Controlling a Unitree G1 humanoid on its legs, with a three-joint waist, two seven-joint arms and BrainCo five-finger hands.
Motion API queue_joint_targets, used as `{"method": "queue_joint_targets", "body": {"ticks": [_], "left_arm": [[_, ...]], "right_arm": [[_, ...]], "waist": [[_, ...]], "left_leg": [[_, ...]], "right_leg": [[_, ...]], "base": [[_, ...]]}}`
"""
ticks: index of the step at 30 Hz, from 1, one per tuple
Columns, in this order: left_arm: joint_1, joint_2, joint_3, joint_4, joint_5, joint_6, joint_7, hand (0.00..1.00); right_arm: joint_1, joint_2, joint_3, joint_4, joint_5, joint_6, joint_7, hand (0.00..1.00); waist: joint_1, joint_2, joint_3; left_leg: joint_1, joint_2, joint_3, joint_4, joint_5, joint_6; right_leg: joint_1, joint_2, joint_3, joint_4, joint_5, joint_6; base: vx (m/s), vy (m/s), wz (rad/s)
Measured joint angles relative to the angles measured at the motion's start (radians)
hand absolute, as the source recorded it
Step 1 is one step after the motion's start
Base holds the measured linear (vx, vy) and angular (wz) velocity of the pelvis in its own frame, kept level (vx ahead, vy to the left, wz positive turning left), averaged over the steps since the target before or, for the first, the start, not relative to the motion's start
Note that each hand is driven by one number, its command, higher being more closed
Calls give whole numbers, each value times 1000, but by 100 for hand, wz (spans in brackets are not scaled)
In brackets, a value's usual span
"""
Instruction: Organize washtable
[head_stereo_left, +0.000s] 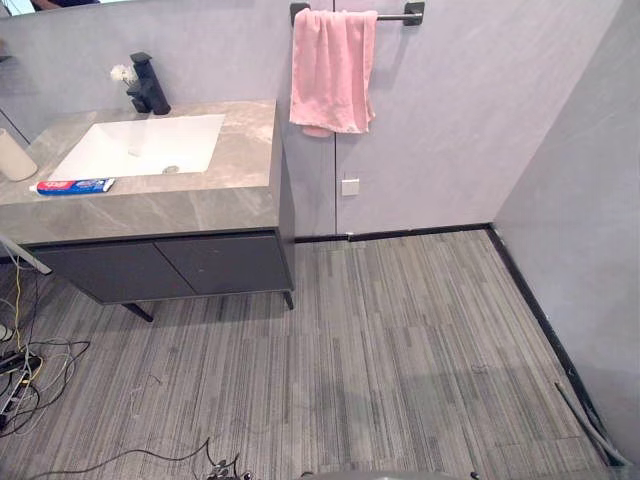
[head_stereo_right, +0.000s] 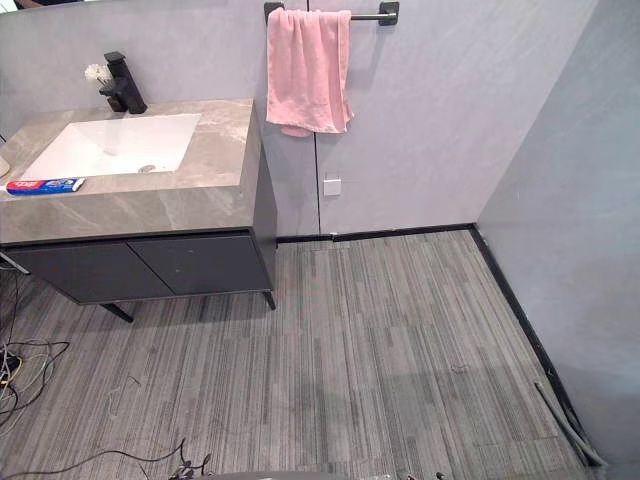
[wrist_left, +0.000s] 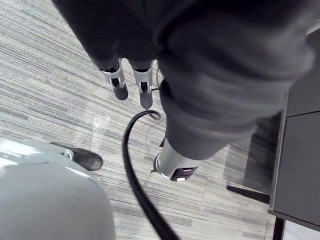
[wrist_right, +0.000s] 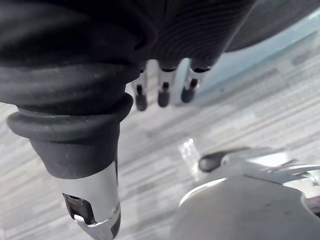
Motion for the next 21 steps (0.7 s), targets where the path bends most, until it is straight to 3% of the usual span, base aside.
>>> {"method": "queue_joint_targets", "body": {"ticks": [10, 21], "left_arm": [[2, -5, -1, 4, 4, 0, 0, 0], [1, 0, 3, 8, 5, 0, 0, 0]], "right_arm": [[1, -5, 1, 0, -3, 1, -1, 0], [3, 3, 0, 5, -4, 2, -1, 0]], "waist": [[-2, -4, 13], [-2, -13, 8]], "left_leg": [[-13, 1, -2, -10, 5, 1], [-8, -12, 2, -5, 8, 4]], "right_leg": [[-13, 0, -17, -6, 0, 4], [11, -6, -18, -42, 15, -2]], "base": [[-109, -10, 2], [73, -3, -1]]}}
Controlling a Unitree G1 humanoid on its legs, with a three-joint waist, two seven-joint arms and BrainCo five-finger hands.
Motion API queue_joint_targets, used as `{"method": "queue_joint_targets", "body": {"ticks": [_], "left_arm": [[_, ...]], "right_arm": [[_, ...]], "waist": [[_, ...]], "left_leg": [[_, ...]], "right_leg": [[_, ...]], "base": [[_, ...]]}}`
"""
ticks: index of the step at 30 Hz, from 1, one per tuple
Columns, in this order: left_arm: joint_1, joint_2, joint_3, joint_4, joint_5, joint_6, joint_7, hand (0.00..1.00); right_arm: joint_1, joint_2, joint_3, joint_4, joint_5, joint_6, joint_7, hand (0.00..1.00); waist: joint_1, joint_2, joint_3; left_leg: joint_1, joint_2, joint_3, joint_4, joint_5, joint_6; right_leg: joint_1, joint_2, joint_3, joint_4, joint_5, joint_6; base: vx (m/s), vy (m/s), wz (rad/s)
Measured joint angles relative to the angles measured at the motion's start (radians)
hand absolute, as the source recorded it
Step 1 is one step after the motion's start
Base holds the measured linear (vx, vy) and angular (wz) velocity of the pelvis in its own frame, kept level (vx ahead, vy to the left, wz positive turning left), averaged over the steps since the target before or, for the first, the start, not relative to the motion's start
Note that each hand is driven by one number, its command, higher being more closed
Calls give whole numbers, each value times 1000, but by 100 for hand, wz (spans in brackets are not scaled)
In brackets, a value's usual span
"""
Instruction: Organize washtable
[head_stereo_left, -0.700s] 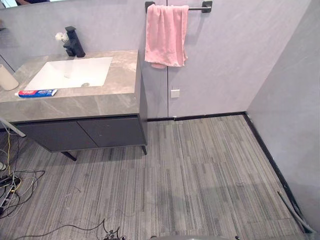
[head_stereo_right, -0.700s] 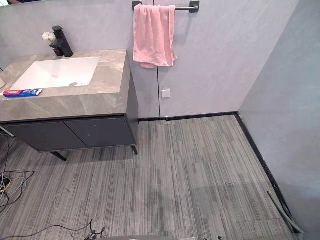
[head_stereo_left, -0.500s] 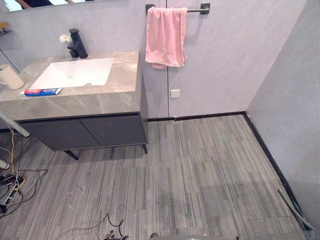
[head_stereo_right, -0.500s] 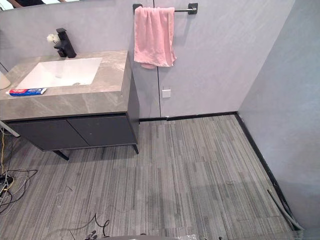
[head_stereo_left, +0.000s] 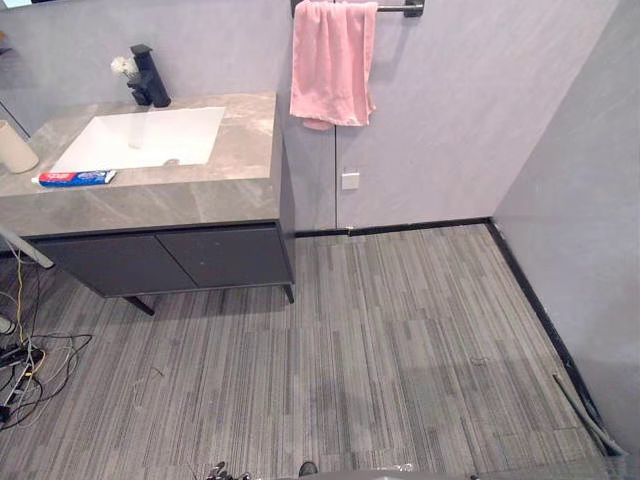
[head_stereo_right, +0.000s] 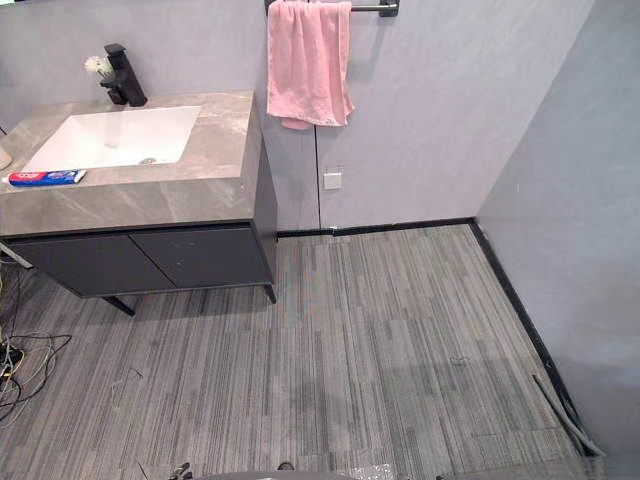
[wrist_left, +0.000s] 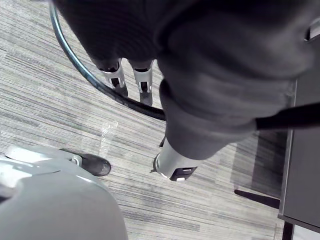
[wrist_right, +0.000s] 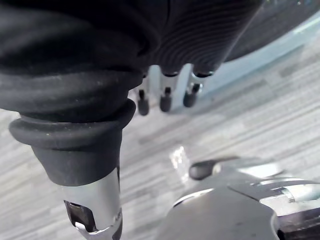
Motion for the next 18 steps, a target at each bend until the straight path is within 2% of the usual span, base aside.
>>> {"method": "queue_joint_targets", "body": {"ticks": [11, 13, 18], "left_arm": [[-2, 6, -3, -1, 0, 0, 0, 0], [-2, 6, -4, 0, 0, 0, -1, 0], [-1, 6, -4, 0, 1, 1, 0, 0]], "right_arm": [[-8, 3, -1, 0, 0, 0, 1, 0], [-8, 3, -1, -1, 0, 0, 1, 0], [-11, 2, -2, -2, 2, 0, 2, 0]], "waist": [[-6, -5, 3], [-10, -4, 4], [-22, 1, 13]], "left_leg": [[5, 9, 3, 0, 13, -20], [4, 12, 2, -3, 14, -21], [-10, 21, -2, -6, 14, -21]], "right_leg": [[13, 2, -10, 1, -1, 2], [12, 4, -14, 4, -7, 13], [-6, 14, -20, 10, -5, 10]], "base": [[12, -21, 1], [-99, -26, 4], [-106, -9, 8]]}}
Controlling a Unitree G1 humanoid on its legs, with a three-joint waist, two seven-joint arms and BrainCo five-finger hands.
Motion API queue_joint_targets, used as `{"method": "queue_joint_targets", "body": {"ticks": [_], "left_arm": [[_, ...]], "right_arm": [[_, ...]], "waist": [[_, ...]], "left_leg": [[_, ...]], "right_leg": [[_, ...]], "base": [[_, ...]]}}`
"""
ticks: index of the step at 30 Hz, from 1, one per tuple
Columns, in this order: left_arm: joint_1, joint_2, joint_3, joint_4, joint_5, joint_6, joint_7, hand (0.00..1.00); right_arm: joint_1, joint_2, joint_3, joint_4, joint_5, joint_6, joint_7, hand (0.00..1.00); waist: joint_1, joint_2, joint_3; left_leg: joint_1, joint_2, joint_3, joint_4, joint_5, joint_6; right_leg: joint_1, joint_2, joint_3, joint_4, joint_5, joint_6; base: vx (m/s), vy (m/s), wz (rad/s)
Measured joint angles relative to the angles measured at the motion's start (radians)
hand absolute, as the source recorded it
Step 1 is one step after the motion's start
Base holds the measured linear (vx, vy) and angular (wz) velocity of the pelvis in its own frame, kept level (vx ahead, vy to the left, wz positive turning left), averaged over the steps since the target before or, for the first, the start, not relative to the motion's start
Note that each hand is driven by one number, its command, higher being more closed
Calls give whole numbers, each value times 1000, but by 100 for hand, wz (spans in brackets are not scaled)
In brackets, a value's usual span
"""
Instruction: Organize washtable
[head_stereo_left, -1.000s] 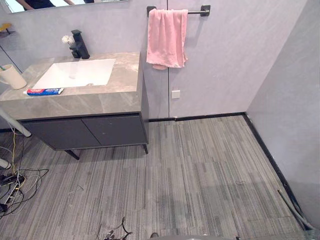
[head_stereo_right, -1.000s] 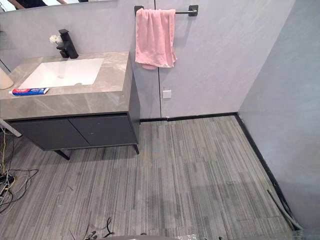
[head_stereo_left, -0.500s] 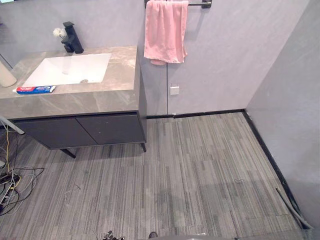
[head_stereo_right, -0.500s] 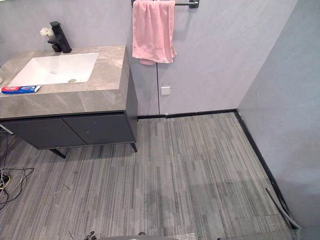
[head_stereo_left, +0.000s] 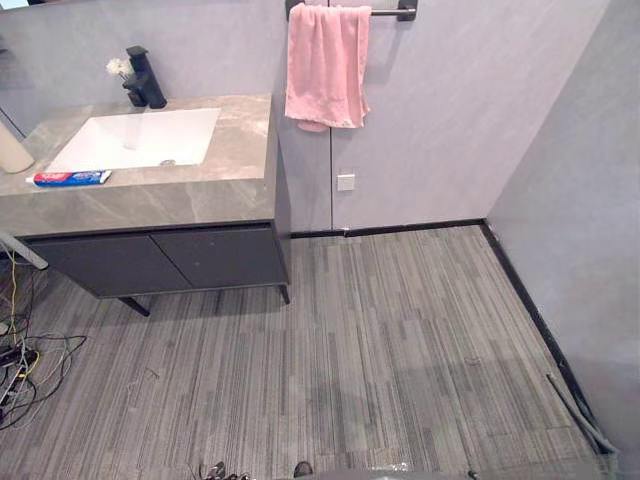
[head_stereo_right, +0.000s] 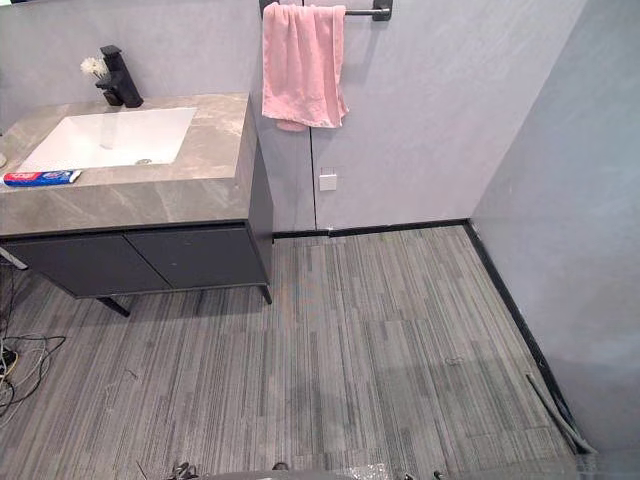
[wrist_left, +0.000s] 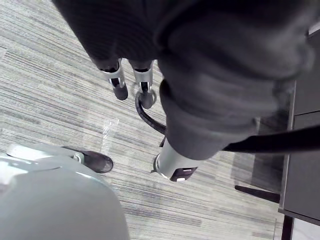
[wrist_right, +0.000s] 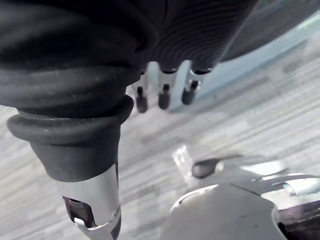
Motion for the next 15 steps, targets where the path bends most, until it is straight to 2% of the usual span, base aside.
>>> {"method": "queue_joint_targets", "body": {"ticks": [5, 8, 9, 10, 11, 12, 13, 14, 15], "left_arm": [[-1, 0, 3, -1, 0, 0, 0, 0], [-3, 5, 32, -6, -1, 1, 0, 0], [-4, 5, 59, -21, -1, 1, 1, 0], [-2, 6, 84, -32, -3, 2, 0, 0], [-1, 9, 113, -37, -3, 2, 0, 0], [0, -5, 139, -53, -3, 4, 1, 0], [3, -21, 149, -58, -8, 6, 2, 0], [5, -25, 153, -59, -10, 6, 2, 0], [10, -30, 155, -63, -10, 6, 2, 0]], "right_arm": [[0, 0, -1, -2, 10, 1, 0, 0], [-8, 6, -3, -3, 16, -1, 0, 0], [-9, 10, -2, -4, 17, -2, 1, 0], [-8, 18, -7, -9, 20, -3, 1, 0], [-9, 21, -19, -12, 19, -4, 0, 0], [-8, 23, -18, -21, 19, -2, 0, 0], [-3, 23, -17, -41, 19, -1, 0, 0], [1, 21, -17, -47, 19, -1, 0, 0], [-2, 16, -17, -48, 18, 1, 0, 0]], "waist": [[0, 2, 3], [-2, -5, 28], [-1, -21, 44], [1, -22, 58], [0, -26, 65], [6, -18, 71], [24, -7, 82], [29, -12, 86], [29, -1, 86]], "left_leg": [[-13, 6, 0, 0, -1, 0], [-39, 23, -1, 79, -55, -12], [-97, 44, -1, 227, -112, -17], [-156, 63, 1, 375, -148, -27], [-226, 86, 6, 536, -163, -24], [-313, 124, 9, 735, -155, -9], [-372, 144, 16, 872, -143, 13], [-386, 144, 10, 901, -148, 15], [-412, 131, 6, 893, -165, 9]], "right_leg": [[-5, 8, -4, -19, 13, -18], [-5, 18, -6, 19, -7, -34], [-16, 25, -3, 55, -35, -47], [-15, 35, -3, 71, -51, -66], [-11, 47, -3, 85, -63, -80], [-8, 68, 7, 111, -79, -101], [1, 81, 35, 142, -103, -108], [2, 83, 49, 151, -116, -112], [1, 82, 74, 165, -132, -120]], "base": [[-58, -9, 0], [24, -52, -1], [-7, -60, -1], [-36, -102, -4], [-29, -127, -10], [5, -132, -35], [48, -79, -48], [97, -38, -53], [146, -5, -54]]}}
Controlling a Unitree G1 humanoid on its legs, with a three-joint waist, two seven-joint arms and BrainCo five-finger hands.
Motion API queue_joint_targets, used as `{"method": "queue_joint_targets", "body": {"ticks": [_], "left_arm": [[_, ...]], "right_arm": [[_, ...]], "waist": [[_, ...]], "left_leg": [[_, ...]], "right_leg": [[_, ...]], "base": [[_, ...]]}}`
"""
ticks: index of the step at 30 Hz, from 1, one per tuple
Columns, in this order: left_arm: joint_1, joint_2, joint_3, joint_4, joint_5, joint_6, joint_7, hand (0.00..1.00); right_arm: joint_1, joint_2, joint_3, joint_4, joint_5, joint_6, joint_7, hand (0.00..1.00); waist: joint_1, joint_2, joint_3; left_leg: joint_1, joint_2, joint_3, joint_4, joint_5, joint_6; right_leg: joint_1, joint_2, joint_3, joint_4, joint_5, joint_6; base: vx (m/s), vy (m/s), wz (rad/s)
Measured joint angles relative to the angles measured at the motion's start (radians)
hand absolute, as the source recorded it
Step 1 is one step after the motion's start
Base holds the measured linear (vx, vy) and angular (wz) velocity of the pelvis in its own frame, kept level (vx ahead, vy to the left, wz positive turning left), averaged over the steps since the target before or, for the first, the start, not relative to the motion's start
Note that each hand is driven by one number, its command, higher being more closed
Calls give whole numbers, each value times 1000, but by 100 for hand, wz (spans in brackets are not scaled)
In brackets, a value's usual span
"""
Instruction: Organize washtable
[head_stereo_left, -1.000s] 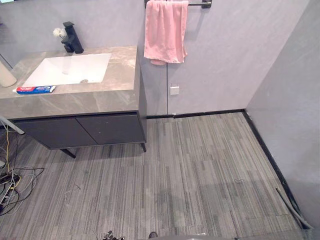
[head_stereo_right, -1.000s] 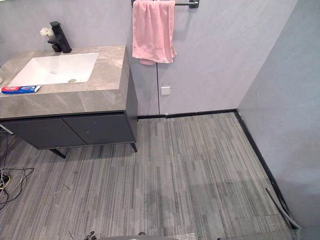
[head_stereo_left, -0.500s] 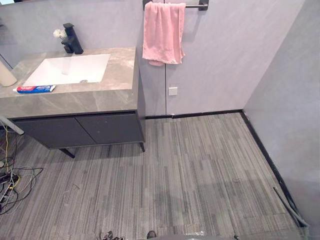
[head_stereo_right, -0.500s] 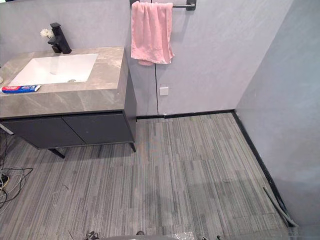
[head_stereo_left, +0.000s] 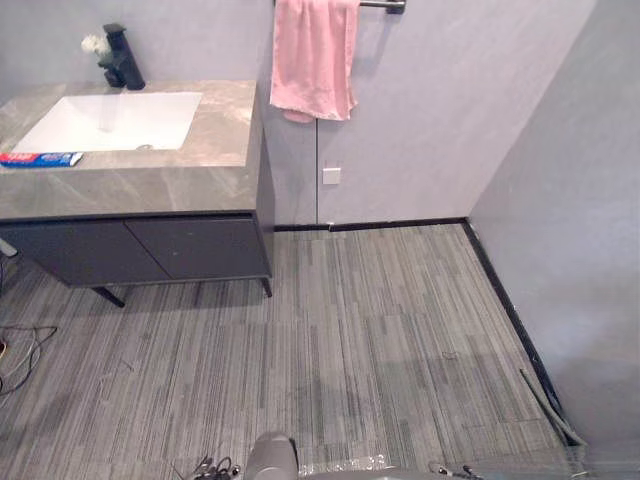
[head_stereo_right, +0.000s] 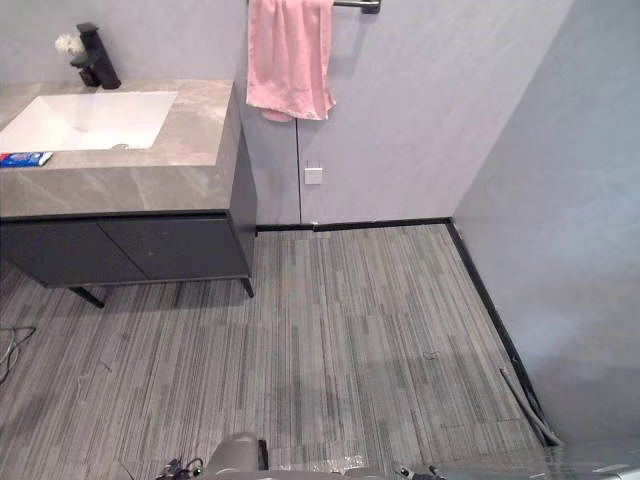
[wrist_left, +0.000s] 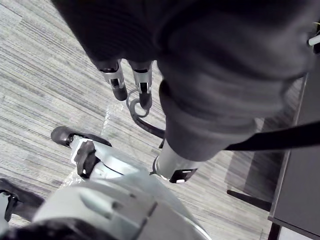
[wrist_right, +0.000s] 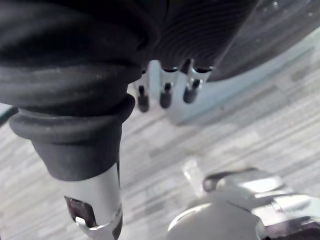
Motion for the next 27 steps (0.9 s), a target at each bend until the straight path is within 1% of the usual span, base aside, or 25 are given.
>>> {"method": "queue_joint_targets", "body": {"ticks": [1, 2, 4, 5, 6, 7, 8, 9, 10, 11, 12, 13, 14, 15, 16, 18, 19, 20, 21, 22, 23, 24, 25, 26, 27], "left_arm": [[11, -14, 1, -14, -1, -2, 0, 0], [16, -21, 4, -19, -4, -2, 0, 0], [24, -36, 5, -24, -10, -2, -1, 0], [29, -44, 5, -24, -10, -2, -1, 0], [32, -57, 15, -24, -11, -1, -2, 0], [33, -57, 28, -24, -11, -2, -3, 0], [39, -53, 41, -26, -10, -1, -3, 0], [31, -49, 61, -26, -10, -1, -3, 0], [22, -48, 77, -29, -10, -1, -3, 0], [12, -41, 80, -29, -10, -1, -3, 0], [2, -28, 70, -31, -10, 1, -3, 0], [-2, -22, 61, -31, -10, 4, -3, 0], [-12, -21, 47, -42, -10, 7, -3, 0], [-21, -26, 36, -73, -9, 6, -4, 0], [-35, -35, 29, -90, -9, 5, -4, 0], [-85, -50, 18, -108, -7, -2, -5, 0], [-93, -54, 10, -106, -7, -3, -4, 0], [-95, -63, -2, -106, -7, -4, -3, 0], [-94, -74, -24, -106, -6, -5, -2, 0], [-95, -77, -37, -109, -4, -9, 0, 0], [-95, -80, -41, -114, -1, -9, 1, 0], [-85, -87, -47, -126, 0, -17, 9, 0], [-80, -91, -66, -129, 0, -23, 21, 0], [-77, -97, -69, -134, 0, -23, 22, 0], [-77, -109, -71, -153, 0, -25, 26, 0]], "right_arm": [[-10, -11, 2, -1, -7, 5, 1, 0], [-17, -15, 3, -1, -10, 8, 1, 0], [-35, -28, 2, -3, -13, 8, 1, 0], [-34, -37, -4, -3, -13, 8, 1, 0], [-23, -41, -8, -4, -12, 10, 1, 0], [-16, -35, -11, -5, -12, 10, 1, 0], [0, -19, -20, -17, -11, 13, 2, 0], [18, -10, -36, -27, -12, 16, 4, 0], [20, 3, -57, -35, -12, 16, 11, 0], [22, 18, -69, -49, -11, 16, 20, 0], [27, 29, -72, -70, -11, 15, 22, 0], [30, 31, -71, -72, -10, 15, 25, 0], [32, 31, -69, -80, -12, 14, 26, 0], [36, 30, -63, -94, -13, 16, 25, 0], [45, 29, -48, -112, -13, 15, 24, 0], [53, 36, -12, -159, -9, 0, 20, 0], [53, 35, -2, -164, -6, -4, 18, 0], [53, 29, 13, -176, 2, -3, 13, 0], [55, 21, 48, -196, 11, -3, 6, 0], [60, 16, 84, -221, 29, 1, -3, 0], [65, 10, 106, -244, 31, 2, -7, 0], [78, -6, 163, -299, 41, 2, -13, 0], [66, -23, 200, -364, 57, -1, -23, 0], [59, -22, 214, -401, 64, -7, -25, 0], [37, -17, 253, -451, 70, -23, -25, 0]], "waist": [[2, 12, -1], [4, 12, -2], [11, 30, 0], [17, 45, -7], [33, 53, -15], [38, 43, -22], [52, 22, -49], [52, 1, -58], [53, -13, -60], [52, -28, -46], [47, -39, -30], [40, -33, -26], [23, -38, -27], [22, -32, -25], [23, -27, -27], [16, -23, -28], [13, -23, -29], [2, -21, -29], [-8, -19, -29], [-10, -22, -32], [-12, -23, -33], [-20, -16, -48], [-13, 12, -63], [-7, 26, -66], [-5, 36, -67]], "left_leg": [[-22, -22, 2, -53, -12, -4], [-29, -36, -2, -98, -12, -4], [-49, -78, -16, -278, -3, -16], [-53, -106, -53, -410, 17, -35], [-54, -113, -62, -450, 65, -13], [-53, -125, -54, -427, 81, 8], [-64, -145, -12, -362, 26, 42], [-65, -157, 7, -328, -14, 54], [-52, -164, 27, -272, -69, 78], [2, -172, 44, -239, -126, 96], [77, -184, 51, -229, -175, 104], [109, -185, 49, -227, -192, 108], [166, -182, 44, -235, -207, 109], [244, -174, 40, -275, -214, 102], [295, -161, 38, -324, -220, 93], [375, -121, 0, -391, -245, 65], [395, -113, -4, -407, -247, 60], [428, -101, -7, -431, -252, 50], [469, -92, -13, -464, -265, 27], [501, -83, -22, -482, -281, -3], [515, -78, -34, -487, -291, -21], [537, -56, -68, -493, -301, -40], [531, -10, -97, -462, -288, -65], [516, 10, -111, -426, -269, -86], [453, 22, -148, -296, -204, -65]], "right_leg": [[-6, -3, 30, 3, -5, -8], [-10, -7, 49, 5, -10, -9], [-24, -26, 99, 4, -25, 3], [-32, -35, 127, 5, -43, 18], [-30, -44, 159, 17, -77, 33], [-30, -58, 172, 33, -101, 37], [-39, -96, 184, 85, -140, 54], [-50, -116, 177, 133, -156, 85], [-78, -130, 172, 251, -170, 110], [-136, -134, 169, 485, -148, 145], [-234, -146, 161, 779, -65, 193], [-271, -151, 154, 884, -51, 201], [-315, -153, 122, 990, -52, 200], [-367, -164, 70, 1031, -56, 191], [-407, -170, 25, 1006, -60, 181], [-512, -170, -56, 795, -63, 174], [-526, -168, -58, 701, -60, 174], [-528, -166, -56, 555, -38, 167], [-531, -164, -35, 379, 11, 156], [-530, -161, -13, 253, 76, 142], [-531, -165, -4, 224, 115, 133], [-534, -154, -6, 255, 236, 134], [-547, -129, -34, 315, 224, 107], [-542, -116, -46, 330, 201, 94], [-522, -105, -76, 346, 165, 66]], "base": [[221, 33, -60], [280, 102, -83], [270, 129, -82], [407, 213, -85], [511, 266, -80], [520, 243, -68], [578, 210, -41], [599, 192, -42], [586, 187, -38], [544, 186, -41], [512, 182, -24], [495, 141, 0], [489, 101, 13], [491, 77, 5], [509, 32, 2], [525, -38, 15], [405, -79, 20], [401, -117, 20], [490, -166, 30], [497, -189, 36], [662, -314, 56], [604, -312, 54], [735, -376, 41], [594, -340, 26], [572, -347, 26]]}}
